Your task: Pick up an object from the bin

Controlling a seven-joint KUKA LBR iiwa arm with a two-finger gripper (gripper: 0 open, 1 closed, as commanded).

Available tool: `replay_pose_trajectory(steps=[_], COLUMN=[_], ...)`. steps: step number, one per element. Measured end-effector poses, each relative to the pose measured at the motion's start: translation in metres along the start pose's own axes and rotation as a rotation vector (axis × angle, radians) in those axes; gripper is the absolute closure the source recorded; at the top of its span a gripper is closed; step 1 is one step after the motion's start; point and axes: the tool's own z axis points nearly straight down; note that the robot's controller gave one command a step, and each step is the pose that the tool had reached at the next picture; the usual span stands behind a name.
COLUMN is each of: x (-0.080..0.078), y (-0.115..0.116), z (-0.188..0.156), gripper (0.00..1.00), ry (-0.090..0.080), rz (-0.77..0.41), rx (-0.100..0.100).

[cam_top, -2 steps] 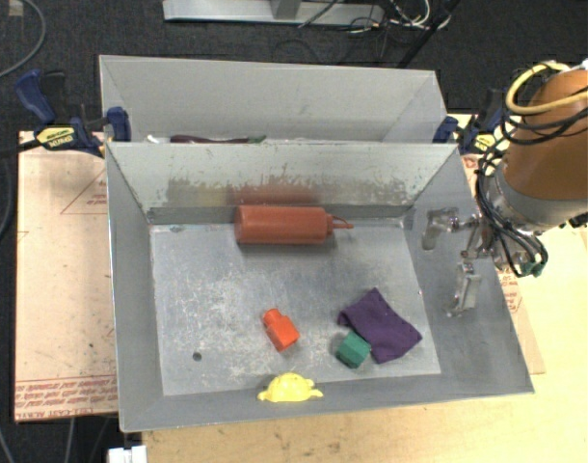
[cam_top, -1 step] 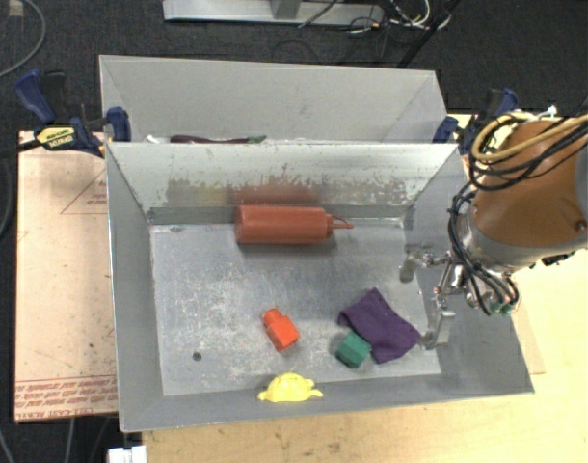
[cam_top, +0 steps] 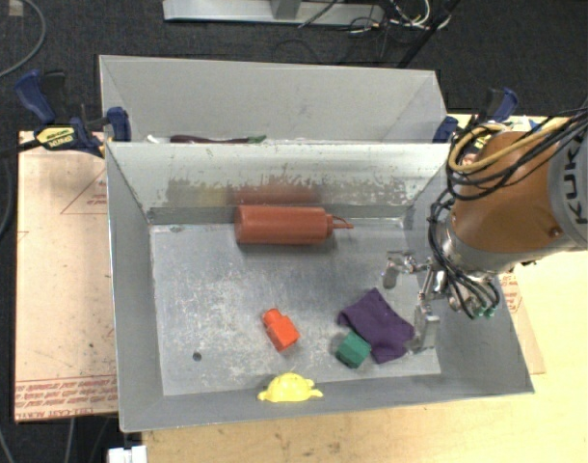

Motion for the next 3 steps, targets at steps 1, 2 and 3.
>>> replay_pose_trajectory(steps=[1, 2, 3], x=[0.007, 0.013, 0.014], y=[0.013, 0.069, 0.069], z=[0.044, 0.074, 0.074], gripper=[0.00, 1.00, 0.00], ry=[-0.017, -0.003, -0.001], rz=[-0.085, 0.386, 0.387], rx=[0.004, -0.001, -0.001])
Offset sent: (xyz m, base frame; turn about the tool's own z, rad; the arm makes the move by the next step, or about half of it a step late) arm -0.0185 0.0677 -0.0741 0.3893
